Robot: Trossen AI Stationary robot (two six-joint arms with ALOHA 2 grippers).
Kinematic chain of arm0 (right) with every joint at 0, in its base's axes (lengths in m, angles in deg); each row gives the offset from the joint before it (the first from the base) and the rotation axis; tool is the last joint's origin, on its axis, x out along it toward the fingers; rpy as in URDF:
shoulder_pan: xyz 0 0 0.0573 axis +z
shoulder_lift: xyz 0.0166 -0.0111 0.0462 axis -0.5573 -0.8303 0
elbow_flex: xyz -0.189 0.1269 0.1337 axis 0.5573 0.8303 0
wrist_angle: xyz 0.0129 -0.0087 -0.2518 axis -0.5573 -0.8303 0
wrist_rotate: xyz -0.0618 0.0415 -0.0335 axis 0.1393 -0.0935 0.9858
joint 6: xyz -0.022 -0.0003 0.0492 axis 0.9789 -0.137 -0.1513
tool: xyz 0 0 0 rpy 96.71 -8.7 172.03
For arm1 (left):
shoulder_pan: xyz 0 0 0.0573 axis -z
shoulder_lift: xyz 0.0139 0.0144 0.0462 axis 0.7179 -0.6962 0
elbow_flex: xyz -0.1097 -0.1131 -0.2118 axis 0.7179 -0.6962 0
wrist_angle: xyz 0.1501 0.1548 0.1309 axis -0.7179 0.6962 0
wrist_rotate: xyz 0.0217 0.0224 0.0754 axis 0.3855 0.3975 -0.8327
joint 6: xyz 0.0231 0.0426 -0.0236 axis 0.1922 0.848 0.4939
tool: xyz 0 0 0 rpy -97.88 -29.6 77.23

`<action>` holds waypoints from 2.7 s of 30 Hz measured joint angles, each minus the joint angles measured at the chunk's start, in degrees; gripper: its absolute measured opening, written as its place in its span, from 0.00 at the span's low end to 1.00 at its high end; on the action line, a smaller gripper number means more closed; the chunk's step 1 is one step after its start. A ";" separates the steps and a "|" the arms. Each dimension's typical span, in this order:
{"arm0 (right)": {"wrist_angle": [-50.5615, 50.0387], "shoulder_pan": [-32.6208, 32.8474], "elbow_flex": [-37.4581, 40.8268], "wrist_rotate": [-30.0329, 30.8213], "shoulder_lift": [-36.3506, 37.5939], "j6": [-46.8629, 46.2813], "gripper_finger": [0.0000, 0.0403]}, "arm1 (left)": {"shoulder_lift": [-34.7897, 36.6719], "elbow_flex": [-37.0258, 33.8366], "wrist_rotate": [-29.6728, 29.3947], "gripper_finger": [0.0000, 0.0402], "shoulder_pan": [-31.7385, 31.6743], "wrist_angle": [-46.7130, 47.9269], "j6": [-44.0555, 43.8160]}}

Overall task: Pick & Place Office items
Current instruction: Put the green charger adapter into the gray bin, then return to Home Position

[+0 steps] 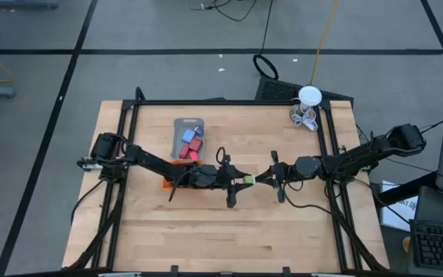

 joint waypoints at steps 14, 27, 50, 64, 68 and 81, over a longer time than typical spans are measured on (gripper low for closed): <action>-3.29 0.02 0.01 -0.11 2.93 -1.00 0.41 | 17.66 -5.05 -11.98 0.33 2.99 13.73 2.67; -14.69 0.02 0.00 0.02 16.72 -1.05 0.43 | 30.74 -28.31 -33.80 0.33 3.36 10.82 -11.76; -20.94 0.00 0.02 0.25 21.66 -1.27 0.41 | 26.49 -37.46 -31.71 0.35 -7.58 12.51 -39.13; -21.03 0.00 0.02 0.27 21.66 -1.27 0.41 | 26.53 -37.44 -28.15 0.50 -7.63 9.21 -36.39; -21.00 0.00 0.02 0.27 21.66 -1.27 0.41 | 26.53 -37.44 -28.14 0.54 -7.63 9.23 -35.66; -26.00 0.00 0.02 0.29 27.85 -0.11 0.41 | 41.28 -37.40 2.04 0.55 -7.57 10.43 -18.03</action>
